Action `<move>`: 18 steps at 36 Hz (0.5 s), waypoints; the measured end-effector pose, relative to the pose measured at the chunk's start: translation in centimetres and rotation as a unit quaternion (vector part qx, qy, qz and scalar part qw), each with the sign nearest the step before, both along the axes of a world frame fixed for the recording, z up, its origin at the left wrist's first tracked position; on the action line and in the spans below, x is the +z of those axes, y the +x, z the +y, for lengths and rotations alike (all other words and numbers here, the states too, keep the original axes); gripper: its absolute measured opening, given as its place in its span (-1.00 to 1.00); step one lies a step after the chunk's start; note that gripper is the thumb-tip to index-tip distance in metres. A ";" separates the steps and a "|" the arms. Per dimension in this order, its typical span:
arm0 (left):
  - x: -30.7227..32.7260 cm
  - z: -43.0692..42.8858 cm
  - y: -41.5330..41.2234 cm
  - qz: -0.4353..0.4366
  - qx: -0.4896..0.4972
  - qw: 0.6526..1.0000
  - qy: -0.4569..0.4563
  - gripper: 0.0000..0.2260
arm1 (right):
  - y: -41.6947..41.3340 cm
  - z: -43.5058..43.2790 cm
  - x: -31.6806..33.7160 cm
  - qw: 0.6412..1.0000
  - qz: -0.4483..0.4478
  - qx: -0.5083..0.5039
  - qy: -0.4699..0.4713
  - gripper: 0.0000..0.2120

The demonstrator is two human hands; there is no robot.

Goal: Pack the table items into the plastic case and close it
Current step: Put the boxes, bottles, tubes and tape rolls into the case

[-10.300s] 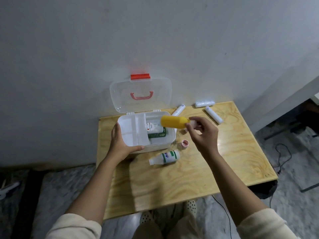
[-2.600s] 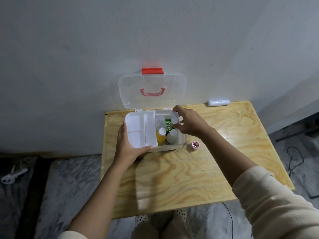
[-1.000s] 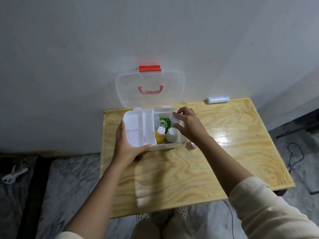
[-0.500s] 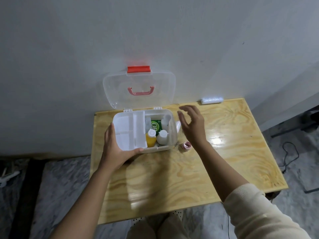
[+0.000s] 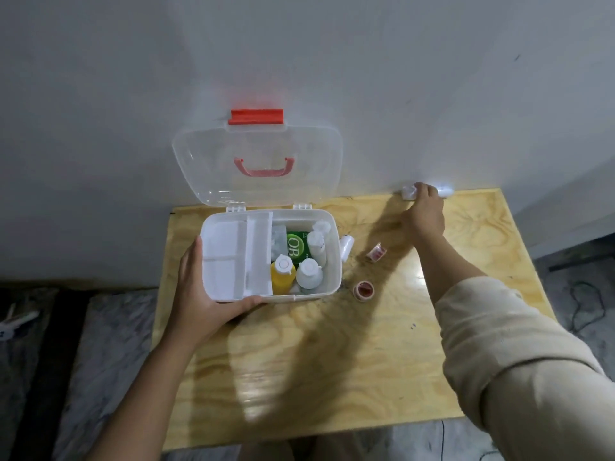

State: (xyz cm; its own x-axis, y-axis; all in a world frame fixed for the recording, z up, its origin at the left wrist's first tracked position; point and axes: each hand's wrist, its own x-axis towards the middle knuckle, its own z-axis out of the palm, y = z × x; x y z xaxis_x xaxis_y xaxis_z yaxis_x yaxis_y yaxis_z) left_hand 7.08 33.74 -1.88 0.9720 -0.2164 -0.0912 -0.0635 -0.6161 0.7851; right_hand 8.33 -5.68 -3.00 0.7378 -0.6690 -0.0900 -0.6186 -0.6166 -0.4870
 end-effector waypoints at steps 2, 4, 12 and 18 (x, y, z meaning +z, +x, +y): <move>0.0 -0.1 -0.1 -0.004 0.003 1.000 0.000 0.16 | 0.0 -0.4 -0.2 0.998 0.026 0.015 -0.049 -0.59; 0.2 -0.2 -0.3 -0.011 0.004 1.000 0.000 0.16 | 0.0 -0.9 -0.4 0.995 0.044 0.015 -0.083 -0.63; 0.6 -0.3 -0.6 -0.017 -0.001 1.000 0.007 0.15 | -0.9 -1.6 -0.4 0.984 0.077 0.051 -0.152 -0.75; 1.4 -0.8 -1.3 -0.024 0.006 1.000 -0.007 0.16 | -1.6 0.8 -0.3 0.986 0.051 0.117 -0.110 -0.76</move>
State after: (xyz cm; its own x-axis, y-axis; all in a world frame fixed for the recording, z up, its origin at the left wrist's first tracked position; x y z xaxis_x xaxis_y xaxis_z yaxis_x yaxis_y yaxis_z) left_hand 5.78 32.89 -0.48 0.9778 -0.2054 -0.0415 -0.0939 -0.6062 0.7898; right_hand 6.76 -4.92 -3.34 0.8690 -0.4928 -0.0437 -0.4855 -0.8324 -0.2673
